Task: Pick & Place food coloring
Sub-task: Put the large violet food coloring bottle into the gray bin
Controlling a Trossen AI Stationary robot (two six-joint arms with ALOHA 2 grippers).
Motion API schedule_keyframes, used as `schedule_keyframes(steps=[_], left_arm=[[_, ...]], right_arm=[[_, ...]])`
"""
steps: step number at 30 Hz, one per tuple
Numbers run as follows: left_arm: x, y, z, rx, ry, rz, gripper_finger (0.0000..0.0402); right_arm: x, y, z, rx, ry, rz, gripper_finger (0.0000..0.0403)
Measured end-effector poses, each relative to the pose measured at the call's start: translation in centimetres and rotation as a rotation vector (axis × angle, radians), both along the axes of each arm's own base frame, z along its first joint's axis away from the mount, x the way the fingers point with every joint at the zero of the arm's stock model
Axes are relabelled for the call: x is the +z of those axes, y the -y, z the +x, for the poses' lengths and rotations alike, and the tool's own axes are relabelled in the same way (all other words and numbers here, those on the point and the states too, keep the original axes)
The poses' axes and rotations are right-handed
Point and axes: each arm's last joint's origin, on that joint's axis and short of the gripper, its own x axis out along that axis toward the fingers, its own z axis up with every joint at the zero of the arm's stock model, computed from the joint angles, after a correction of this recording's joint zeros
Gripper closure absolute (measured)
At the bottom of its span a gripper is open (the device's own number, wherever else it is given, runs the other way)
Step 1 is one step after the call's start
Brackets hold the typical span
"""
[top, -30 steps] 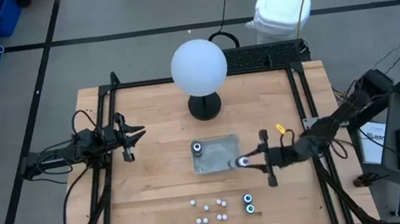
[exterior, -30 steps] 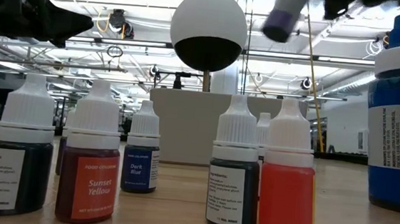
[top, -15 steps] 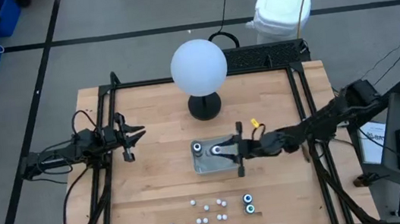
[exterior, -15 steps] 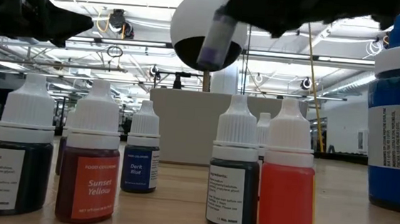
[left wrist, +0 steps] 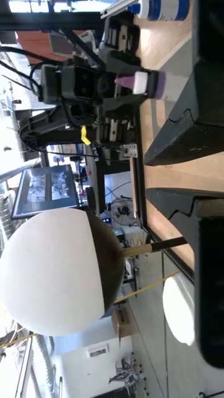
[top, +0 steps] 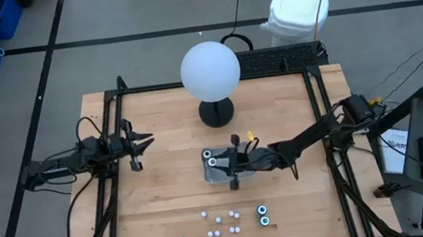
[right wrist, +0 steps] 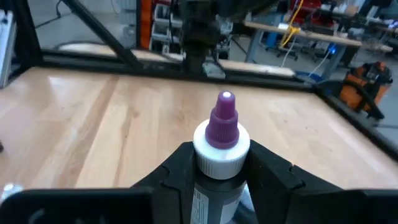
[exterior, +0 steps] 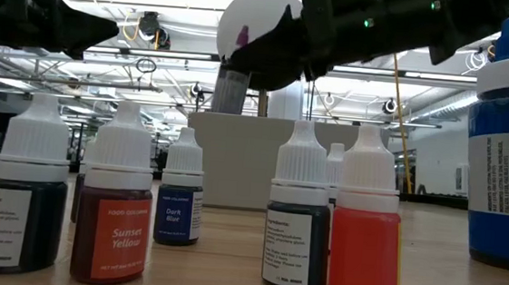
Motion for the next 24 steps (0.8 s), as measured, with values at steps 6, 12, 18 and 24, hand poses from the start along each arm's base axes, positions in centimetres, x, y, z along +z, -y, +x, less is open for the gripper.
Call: schedule_keyframes(steps=[6,12,18,24], left_arm=[[0.0,0.0,0.0,0.000,0.000,0.000,0.0325],[0.0,0.0,0.0,0.000,0.001,0.001,0.0325],[0.1,0.0,0.0,0.001,0.008,0.002,0.0325],[0.1,0.0,0.0,0.001,0.008,0.002,0.0325]], right_arm=[[-0.6,0.0,0.0,-0.015,-0.031,0.050,0.0295],[-1.1,0.0,0.1,-0.018,-0.042,0.057,0.0296],[-2.9,0.3,0.7,-0.043,-0.080,0.085,0.0295],[-3.8,0.6,1.4,-0.059,-0.096,0.096,0.0294]])
